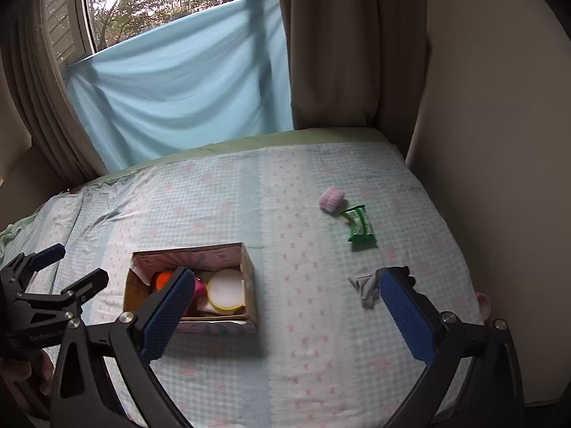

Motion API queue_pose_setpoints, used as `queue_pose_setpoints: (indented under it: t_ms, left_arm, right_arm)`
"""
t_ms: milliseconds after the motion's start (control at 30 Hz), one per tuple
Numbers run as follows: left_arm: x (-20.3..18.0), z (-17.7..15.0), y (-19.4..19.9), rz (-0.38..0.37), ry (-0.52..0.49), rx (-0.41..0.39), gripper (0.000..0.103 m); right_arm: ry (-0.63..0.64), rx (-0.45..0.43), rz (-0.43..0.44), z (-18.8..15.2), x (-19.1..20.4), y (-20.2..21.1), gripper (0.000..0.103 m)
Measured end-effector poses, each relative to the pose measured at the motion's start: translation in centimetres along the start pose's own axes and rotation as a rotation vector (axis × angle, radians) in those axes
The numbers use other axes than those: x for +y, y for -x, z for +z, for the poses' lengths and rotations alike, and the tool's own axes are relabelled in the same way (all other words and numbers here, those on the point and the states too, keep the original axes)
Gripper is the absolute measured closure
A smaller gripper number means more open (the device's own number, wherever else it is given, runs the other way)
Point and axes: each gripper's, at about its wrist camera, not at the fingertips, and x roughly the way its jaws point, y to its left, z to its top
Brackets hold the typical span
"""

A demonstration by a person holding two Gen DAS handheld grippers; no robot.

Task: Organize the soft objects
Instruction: 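Lift both tools from the box and move toward the remaining items, then grasp the green wipes pack with the left tool while the right tool grasps the black sock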

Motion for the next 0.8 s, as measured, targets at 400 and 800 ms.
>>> queue_pose_setpoints:
  t_ms: [400, 800]
  left_arm:
    - [-13.2, 6.2, -6.4, -0.052, -0.017, 0.009, 0.0]
    - [-23.7, 11.5, -21.0, -0.08, 0.003, 0.103, 0.0]
  right_arm:
    - [-0.098, 0.033, -0.084, -0.8, -14.3, -2.5, 0.0]
    - [-0.134, 0.12, -0.05, -1.9, -23.5, -13.3, 0.0]
